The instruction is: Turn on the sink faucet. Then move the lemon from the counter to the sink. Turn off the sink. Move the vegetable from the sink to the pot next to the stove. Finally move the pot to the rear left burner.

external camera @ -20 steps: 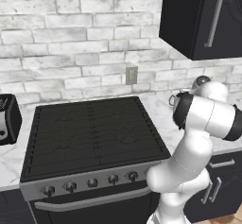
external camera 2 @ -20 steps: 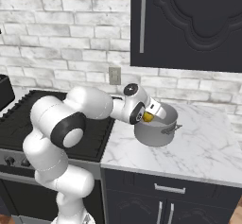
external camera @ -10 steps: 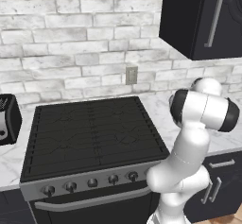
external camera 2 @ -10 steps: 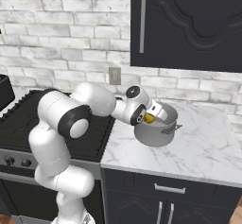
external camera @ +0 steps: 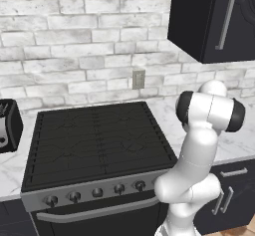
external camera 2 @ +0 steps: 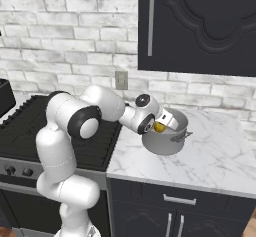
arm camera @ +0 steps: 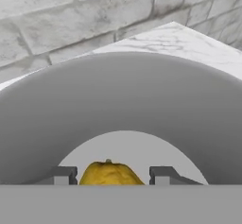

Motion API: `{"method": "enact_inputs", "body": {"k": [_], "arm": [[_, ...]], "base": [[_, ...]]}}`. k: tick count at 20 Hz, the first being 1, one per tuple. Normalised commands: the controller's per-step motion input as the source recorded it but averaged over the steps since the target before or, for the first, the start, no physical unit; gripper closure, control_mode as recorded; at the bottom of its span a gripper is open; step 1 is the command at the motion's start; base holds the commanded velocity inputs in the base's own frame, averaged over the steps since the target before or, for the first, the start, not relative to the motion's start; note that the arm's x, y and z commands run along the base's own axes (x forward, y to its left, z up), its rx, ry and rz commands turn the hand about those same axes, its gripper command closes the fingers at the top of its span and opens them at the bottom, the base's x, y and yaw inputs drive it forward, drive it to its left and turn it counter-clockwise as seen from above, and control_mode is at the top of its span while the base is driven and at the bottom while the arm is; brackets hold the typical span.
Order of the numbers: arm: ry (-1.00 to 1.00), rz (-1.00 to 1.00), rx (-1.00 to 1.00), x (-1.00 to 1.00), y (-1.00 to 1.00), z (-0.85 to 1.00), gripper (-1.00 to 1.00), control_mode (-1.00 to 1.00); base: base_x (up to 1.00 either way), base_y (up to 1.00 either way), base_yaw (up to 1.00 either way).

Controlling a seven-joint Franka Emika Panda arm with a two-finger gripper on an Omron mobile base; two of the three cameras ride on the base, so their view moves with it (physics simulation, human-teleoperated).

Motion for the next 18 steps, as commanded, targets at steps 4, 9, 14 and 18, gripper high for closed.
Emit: {"method": "enact_inputs", "body": {"k": [4,9,14,18], "arm": [[0.00,0.00,0.00,0.00,-0.08,-0.09,1.00,-1.00],[0.00,0.00,0.00,0.00,0.00,-0.02,-1.00,-1.00],[0.00,0.00,0.00,-0.03,0.03,0.00,-1.00,-1.00],[0.00,0.00,0.00,-0.06,0.21,0.02,-1.00,-1.00]], "base": [[0.00,0.00,0.00],[0.00,0.00,0.00],[0.00,0.00,0.00],[0.00,0.00,0.00]]}}
